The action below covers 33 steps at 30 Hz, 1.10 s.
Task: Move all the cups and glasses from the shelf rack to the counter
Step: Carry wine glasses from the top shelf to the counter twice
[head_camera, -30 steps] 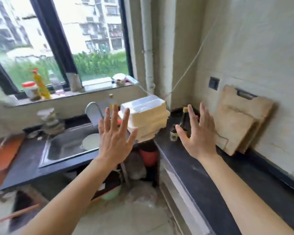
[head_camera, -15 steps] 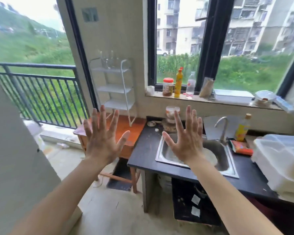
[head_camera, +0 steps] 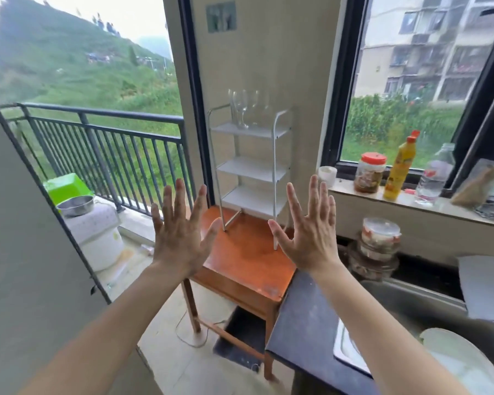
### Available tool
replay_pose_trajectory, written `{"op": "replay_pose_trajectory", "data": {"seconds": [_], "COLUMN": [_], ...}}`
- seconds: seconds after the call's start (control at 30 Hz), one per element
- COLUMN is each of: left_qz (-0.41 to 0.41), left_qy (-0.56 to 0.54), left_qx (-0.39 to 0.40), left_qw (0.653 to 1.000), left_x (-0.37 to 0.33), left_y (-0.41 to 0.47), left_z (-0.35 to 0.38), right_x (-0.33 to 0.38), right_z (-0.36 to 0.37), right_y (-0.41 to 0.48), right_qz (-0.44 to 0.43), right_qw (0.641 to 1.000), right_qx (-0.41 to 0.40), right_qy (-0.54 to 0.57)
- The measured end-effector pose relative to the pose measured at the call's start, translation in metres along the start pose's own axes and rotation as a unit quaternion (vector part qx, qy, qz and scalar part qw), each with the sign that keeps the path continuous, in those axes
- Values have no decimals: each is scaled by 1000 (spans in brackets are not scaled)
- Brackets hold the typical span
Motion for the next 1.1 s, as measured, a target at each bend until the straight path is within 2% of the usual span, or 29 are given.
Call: {"op": "replay_pose_trajectory", "data": {"seconds": [0.1,0.27,0.57,0.73,0.93,1.1], "left_qz": [-11,4,41,87,114,135], "left_qy": [-21,-75,-214,-295,-374,-417], "left_qx": [12,-32,-65,-39,-23,-9], "left_qw": [1000,997,974,951,920,899], "left_x": [6,17,34,30,19,10], "left_y": [72,185,347,442,528,556], "left_z": [19,19,62,108,137,155], "right_x": [-15,-16,-9,-23,-48,-55], "right_z": [21,35,74,93,131,165], "right_y": [71,191,333,401,481,506], "right_qz": [8,5,26,99,228,260], "right_qw": [1000,998,994,980,950,941], "right_qx": [-8,-46,-58,-94,-82,-77], "right_qy": [22,39,91,147,198,201]}}
Point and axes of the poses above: each hand's wrist, its own y-axis towards the middle knuckle, its own z-axis out of the palm, x = y × z, the point moved 7 cm from there along y, towards the middle knuckle, and after that the axes turned 1 degree about x, right-handed, at the moved point
